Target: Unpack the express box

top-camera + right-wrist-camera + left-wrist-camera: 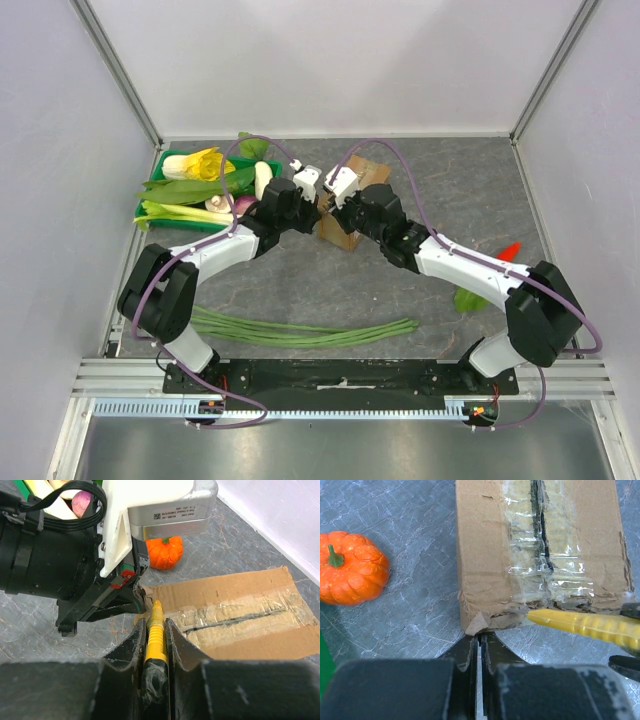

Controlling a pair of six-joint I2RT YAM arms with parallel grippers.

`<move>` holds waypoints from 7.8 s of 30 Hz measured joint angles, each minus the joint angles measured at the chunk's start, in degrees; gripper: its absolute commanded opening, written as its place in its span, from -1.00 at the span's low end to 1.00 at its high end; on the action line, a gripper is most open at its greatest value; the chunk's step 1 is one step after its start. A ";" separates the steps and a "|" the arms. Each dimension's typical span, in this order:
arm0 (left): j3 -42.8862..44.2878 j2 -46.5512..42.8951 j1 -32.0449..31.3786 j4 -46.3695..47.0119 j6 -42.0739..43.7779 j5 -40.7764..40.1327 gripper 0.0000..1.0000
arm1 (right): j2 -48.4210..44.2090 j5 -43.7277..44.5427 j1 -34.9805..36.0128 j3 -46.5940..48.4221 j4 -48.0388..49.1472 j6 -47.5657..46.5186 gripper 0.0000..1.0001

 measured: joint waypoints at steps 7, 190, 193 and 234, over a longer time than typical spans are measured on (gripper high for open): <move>0.00 0.00 -0.79 -0.04 -0.22 -1.70 -0.97 | -3.32 0.31 0.00 -4.07 1.31 0.00 -1.00; 5.16 -0.39 7.34 -5.25 -21.73 2.23 0.26 | 7.61 -9.55 -4.96 6.73 2.67 -0.26 -1.00; 5.16 -0.13 7.34 -5.25 -21.88 2.21 0.15 | 7.61 -9.51 -4.87 6.71 2.78 -0.26 -1.00; 7.39 2.64 7.19 -6.40 -22.08 3.50 -0.96 | 10.34 -9.57 -4.85 6.05 5.07 1.27 -1.00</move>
